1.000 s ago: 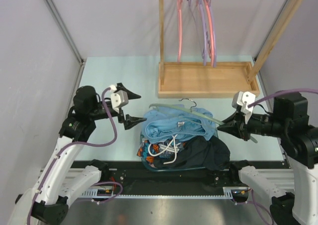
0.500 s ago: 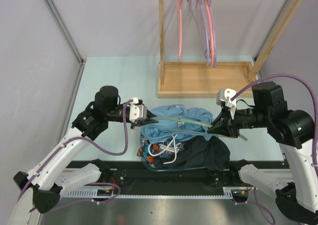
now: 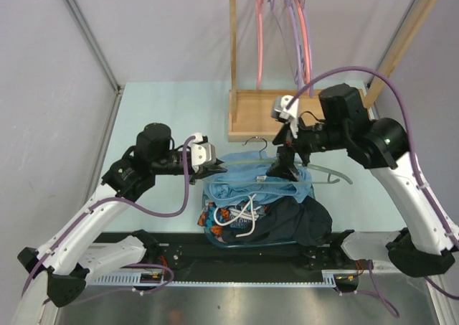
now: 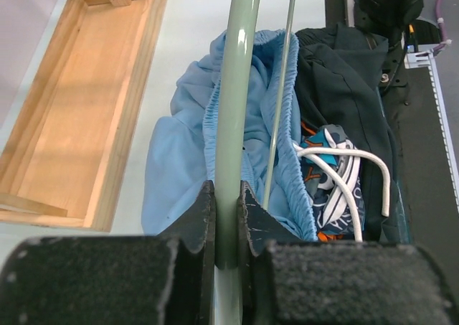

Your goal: Place the shorts on the hanger

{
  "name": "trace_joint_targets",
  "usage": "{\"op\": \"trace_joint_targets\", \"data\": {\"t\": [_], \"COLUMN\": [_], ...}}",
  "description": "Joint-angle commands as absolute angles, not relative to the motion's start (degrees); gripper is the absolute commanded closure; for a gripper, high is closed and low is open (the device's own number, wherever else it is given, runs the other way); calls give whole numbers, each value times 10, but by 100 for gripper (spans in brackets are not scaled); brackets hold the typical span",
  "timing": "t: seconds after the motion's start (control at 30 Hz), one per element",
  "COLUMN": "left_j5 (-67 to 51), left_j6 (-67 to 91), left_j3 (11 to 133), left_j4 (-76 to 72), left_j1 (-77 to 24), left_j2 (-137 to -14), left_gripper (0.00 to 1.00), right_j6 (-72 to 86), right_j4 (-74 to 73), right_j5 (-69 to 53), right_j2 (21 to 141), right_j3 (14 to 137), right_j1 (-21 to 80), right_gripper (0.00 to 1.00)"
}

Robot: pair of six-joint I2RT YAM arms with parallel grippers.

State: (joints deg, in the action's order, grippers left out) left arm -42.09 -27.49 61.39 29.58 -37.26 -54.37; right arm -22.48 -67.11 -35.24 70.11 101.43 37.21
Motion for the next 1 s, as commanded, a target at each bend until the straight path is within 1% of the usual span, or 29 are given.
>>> {"op": "trace_joint_targets", "data": {"t": [0.0,0.07,0.17,0.2,0.27,0.3,0.33,0.37,0.4,0.47,0.5,0.57,0.63,0.8,0.9,0.97], "left_j5": [-394,-386,-362,-353,-350,-345,-338,-334,-331,-336,-351,-395,-409,-385,-371,-380], "left_j6": [-283,-280,-281,-279,-271,-252,-245,-238,-226,-209,-198,-190,-212,-247,-254,-290], "left_j3": [646,648,657,660,662,663,662,660,657,635,625,609,606,571,555,555], "left_j4": [281,278,285,287,287,287,291,292,294,287,284,286,317,357,362,382], "left_j1": [-391,-398,-410,-411,-411,-411,-411,-411,-410,-390,-376,-328,-309,-309,-311,-310], "left_j2": [-534,-534,-541,-541,-542,-541,-539,-534,-528,-513,-498,-490,-489,-489,-497,-513], "left_gripper": [100,100,100,100,98,94,87,63,51,31,29,26,26,27,26,27], "right_j6": [-216,-228,-250,-256,-276,-284,-288,-298,-301,-318,-323,-333,-344,-366,-368,-373], "right_j4": [-642,-643,-648,-647,-656,-660,-666,-669,-673,-692,-700,-731,-766,-823,-828,-828], "right_j5": [-329,-315,-288,-281,-270,-265,-258,-241,-235,-228,-229,-227,-221,-201,-191,-179], "right_j2": [741,755,771,771,771,769,759,752,745,718,711,690,682,671,674,676], "right_j3": [1064,1076,1086,1088,1091,1089,1085,1081,1074,1072,1075,1083,1102,1117,1103,1092], "right_j1": [413,430,463,470,482,484,486,487,488,487,487,487,488,501,507,514], "right_gripper": [6,10,28,43,65,86,92,97,100,100,100,100,100,100,100,100]}}
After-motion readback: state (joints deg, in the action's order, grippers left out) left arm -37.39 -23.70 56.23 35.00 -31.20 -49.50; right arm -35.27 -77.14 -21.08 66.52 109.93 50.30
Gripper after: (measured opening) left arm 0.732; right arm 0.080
